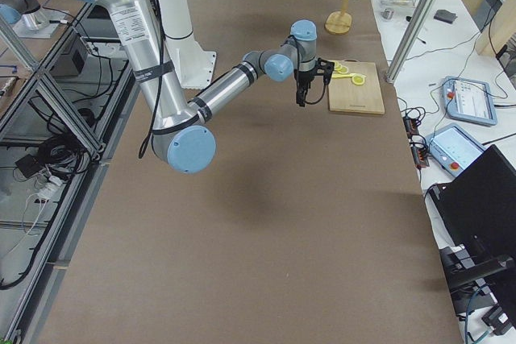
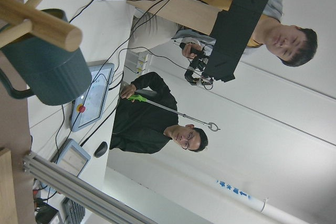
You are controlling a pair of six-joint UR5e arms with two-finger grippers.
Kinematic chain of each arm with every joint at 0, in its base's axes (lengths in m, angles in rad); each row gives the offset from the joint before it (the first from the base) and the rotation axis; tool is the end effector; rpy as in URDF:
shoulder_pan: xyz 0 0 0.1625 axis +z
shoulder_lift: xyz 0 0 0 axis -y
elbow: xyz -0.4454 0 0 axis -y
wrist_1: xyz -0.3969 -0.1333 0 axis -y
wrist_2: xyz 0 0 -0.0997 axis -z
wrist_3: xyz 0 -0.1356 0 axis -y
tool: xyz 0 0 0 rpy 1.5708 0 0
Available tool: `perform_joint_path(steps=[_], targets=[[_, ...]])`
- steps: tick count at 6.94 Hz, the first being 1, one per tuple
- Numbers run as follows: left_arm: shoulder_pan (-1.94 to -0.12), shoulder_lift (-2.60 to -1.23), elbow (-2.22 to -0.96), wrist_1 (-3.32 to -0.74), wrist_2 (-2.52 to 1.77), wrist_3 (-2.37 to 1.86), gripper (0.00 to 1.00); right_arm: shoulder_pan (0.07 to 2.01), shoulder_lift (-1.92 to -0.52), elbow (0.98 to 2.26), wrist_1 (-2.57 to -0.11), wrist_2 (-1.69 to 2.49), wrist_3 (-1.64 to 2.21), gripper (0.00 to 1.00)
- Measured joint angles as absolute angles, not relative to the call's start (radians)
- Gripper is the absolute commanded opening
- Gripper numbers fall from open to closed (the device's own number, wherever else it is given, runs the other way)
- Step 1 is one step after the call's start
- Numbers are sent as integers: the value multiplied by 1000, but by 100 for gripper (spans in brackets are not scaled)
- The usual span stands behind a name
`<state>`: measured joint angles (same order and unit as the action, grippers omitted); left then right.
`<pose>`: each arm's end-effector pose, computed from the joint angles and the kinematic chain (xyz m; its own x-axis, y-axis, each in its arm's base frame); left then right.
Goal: Hang cup on storage rack
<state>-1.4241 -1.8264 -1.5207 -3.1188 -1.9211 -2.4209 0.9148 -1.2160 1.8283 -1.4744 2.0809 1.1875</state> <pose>0.0031 -0.6144 0.3913 -0.6786 -0.2354 -0.6958 0.5607 0.4460 -0.6977 -0.3325 -0.5419 0.3770 0.6156 0.2647 0.7423 -0.2884 0.9522 -0.1004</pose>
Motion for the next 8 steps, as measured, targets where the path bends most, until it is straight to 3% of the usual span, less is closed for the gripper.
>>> perform_joint_path(steps=[3, 6, 8], targets=[[-1529, -1784, -1518, -2901, -2037, -1706, 98, 997, -1330, 1827, -1477, 2086, 1021, 100], [-1539, -1644, -1514, -2680, -2055, -1033, 98, 1126, -1477, 1818, -1477, 2121, 747, 100], [-1541, -1631, -1520, -2425, -2054, -664, 98, 1242, -1571, 1794, -1475, 2174, 540, 100]])
